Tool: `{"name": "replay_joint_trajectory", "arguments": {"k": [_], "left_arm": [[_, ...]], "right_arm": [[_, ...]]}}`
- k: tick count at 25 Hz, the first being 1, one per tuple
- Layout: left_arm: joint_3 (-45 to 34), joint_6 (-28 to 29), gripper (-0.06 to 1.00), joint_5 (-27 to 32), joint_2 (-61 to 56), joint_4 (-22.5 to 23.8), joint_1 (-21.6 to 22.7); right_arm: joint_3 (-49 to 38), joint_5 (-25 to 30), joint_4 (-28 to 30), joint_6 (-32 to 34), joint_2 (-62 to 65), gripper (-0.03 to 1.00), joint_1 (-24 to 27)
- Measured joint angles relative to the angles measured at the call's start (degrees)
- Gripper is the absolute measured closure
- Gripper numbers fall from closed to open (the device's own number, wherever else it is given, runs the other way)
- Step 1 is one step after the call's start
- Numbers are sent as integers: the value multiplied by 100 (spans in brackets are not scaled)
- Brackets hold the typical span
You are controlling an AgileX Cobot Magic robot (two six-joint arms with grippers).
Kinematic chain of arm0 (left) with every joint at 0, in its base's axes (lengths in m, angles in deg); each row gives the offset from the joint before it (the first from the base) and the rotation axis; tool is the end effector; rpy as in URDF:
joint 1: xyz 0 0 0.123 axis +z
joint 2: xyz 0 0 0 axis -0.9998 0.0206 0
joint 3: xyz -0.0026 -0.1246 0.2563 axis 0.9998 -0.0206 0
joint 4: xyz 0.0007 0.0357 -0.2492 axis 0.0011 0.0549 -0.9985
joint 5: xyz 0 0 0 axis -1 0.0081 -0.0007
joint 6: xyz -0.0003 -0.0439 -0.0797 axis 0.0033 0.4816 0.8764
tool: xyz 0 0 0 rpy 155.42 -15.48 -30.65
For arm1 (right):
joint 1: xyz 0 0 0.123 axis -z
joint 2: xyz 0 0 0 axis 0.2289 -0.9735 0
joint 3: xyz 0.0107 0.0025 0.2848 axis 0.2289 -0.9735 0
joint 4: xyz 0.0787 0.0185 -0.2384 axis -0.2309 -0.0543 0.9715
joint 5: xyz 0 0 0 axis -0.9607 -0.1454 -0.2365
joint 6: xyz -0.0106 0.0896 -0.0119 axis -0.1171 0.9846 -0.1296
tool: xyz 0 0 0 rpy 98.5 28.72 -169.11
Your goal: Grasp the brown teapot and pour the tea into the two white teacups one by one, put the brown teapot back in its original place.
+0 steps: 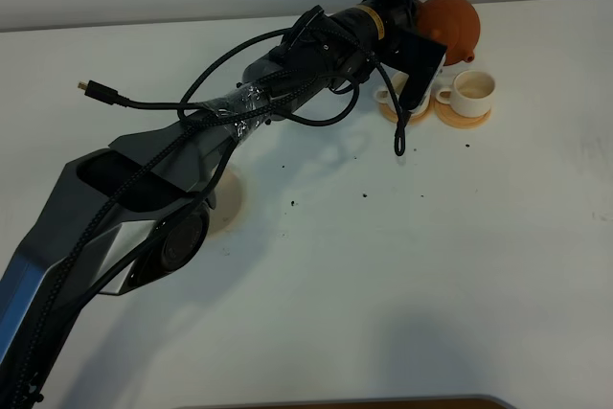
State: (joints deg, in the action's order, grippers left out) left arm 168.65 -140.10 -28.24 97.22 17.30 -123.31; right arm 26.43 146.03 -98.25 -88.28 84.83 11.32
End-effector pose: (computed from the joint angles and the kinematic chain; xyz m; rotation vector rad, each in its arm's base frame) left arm 0.4984 -0.3403 0.1393 1.8245 0.7753 0.7831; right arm -0.0126 0.0177 0.2777 -0.3000 2.0515 0.1443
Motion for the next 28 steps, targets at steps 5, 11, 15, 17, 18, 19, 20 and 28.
{"name": "replay_joint_trajectory", "arguments": {"k": [5,11,15,17,18,19,20,28], "left_arm": [[0,-21,80,-31,0,7,0],[0,-120,80,-38,0,7,0],[0,-127,80,-41,0,7,0],[0,-127,80,-41,0,7,0],[0,-127,80,-41,0,7,0],[0,-147,80,-45,0,7,0],[0,-186,80,-58,0,7,0],[0,-272,80,-78,0,92,0]], "right_arm": [[0,0,0,0,0,73,0],[0,0,0,0,0,73,0],[0,0,0,0,0,73,0],[0,0,0,0,0,73,0],[0,0,0,0,0,73,0],[0,0,0,0,0,73,0],[0,0,0,0,0,73,0],[0,0,0,0,0,73,0]]}}
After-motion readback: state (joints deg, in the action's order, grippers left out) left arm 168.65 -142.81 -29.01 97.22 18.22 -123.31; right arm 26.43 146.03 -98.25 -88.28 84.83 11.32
